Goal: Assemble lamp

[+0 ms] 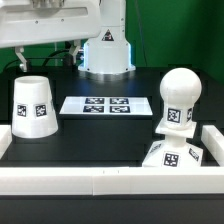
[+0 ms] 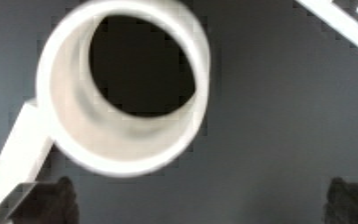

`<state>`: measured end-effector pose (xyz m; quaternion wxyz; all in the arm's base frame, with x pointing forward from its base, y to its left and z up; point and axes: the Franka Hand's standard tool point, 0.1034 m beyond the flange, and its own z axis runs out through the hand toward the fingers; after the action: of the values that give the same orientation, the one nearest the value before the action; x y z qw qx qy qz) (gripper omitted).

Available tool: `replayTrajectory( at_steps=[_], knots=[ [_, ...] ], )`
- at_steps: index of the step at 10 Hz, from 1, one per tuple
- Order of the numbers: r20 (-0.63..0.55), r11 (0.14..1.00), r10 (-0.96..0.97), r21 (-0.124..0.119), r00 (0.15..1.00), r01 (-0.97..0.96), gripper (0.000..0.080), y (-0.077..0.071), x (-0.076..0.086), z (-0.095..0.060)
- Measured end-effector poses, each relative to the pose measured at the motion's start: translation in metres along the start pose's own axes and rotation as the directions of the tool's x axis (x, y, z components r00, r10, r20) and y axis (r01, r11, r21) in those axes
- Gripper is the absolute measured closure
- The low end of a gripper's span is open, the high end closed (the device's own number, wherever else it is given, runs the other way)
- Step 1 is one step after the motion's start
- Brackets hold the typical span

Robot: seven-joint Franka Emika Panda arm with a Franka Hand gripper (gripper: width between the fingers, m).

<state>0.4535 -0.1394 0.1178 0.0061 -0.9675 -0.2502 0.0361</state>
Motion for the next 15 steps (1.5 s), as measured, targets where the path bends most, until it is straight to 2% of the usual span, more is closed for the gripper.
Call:
replayTrajectory(
  at_steps=[4,9,10,11,13,14,15],
  knots=[
    [0.026,0.999,0.02,0.028,0.999,-0.021,0.0101,-0.007,-0.019,0.022],
    [0.043,0.999,0.008,0.037,0.999,-0.01,0.0101,-0.014,-0.017,0.039],
    [0.044,0.999,0.004,0.037,0.999,-0.006,0.0224,-0.013,-0.017,0.039],
    [0.044,0.999,0.002,0.037,0.999,-0.003,0.0224,-0.013,-0.017,0.039],
    [0.045,0.999,-0.01,0.038,0.999,0.009,0.0501,-0.012,-0.019,0.04],
    [0.045,0.999,-0.012,0.038,0.999,0.01,0.0501,-0.011,-0.019,0.041],
    [0.046,0.999,-0.013,0.039,0.999,0.011,0.0684,-0.011,-0.019,0.04]
  ],
)
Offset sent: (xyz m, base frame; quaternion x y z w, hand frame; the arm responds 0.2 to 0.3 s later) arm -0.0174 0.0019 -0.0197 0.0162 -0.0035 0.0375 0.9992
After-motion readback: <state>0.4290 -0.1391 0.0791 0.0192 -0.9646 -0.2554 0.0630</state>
